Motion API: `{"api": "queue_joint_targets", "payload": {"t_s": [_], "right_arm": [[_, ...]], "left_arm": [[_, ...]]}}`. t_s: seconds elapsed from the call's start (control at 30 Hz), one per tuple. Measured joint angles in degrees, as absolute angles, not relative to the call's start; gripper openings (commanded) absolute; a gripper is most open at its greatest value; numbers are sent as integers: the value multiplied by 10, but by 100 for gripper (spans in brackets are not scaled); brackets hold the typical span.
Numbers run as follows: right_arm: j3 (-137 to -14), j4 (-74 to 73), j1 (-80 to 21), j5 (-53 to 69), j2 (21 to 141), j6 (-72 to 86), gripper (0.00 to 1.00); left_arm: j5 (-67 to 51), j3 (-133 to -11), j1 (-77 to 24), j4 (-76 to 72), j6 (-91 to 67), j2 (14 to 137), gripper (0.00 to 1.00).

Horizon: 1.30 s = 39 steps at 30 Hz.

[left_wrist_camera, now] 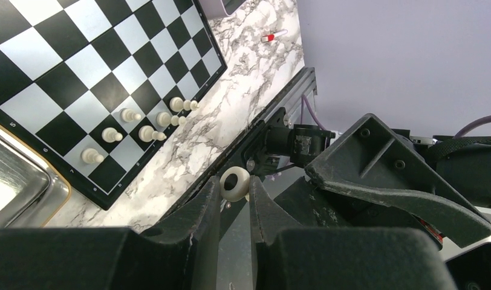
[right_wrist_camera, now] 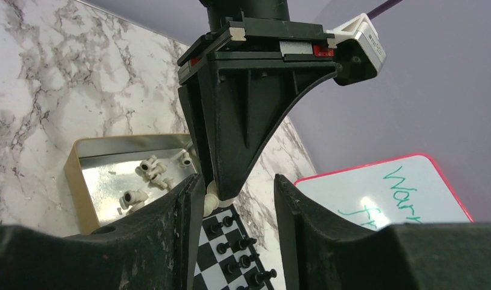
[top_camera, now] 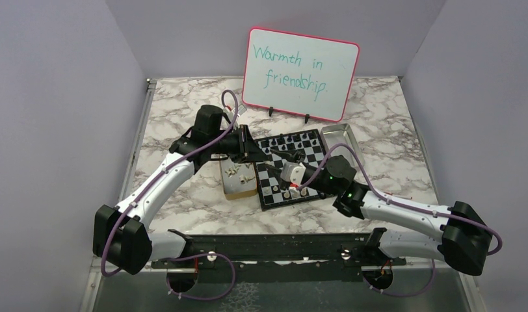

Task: Set up the chess pieces on the board
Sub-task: Place the chess piece on the chessboard.

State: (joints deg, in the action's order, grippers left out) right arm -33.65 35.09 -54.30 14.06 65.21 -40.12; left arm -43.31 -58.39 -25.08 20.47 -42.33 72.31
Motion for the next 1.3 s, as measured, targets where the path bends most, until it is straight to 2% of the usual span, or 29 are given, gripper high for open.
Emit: {"api": "queue_joint_targets", "payload": {"t_s": [0.53,0.67,1.17,1.3], "right_arm": [[-327,326,-543,160,638,-402,51],[-326,324,-543,157,638,-402,41],[-325,333,-543,141,645,-396,27],[-324,337,-543,140,649,-389,15]], "left_arm": [[-433,-580,-248,194,-426,723,4],[-433,-578,-248,193,-426,723,4],[-435,-571,-248,182,-446,722,4],[-435,-563,-247,173,-457,718,4]]}}
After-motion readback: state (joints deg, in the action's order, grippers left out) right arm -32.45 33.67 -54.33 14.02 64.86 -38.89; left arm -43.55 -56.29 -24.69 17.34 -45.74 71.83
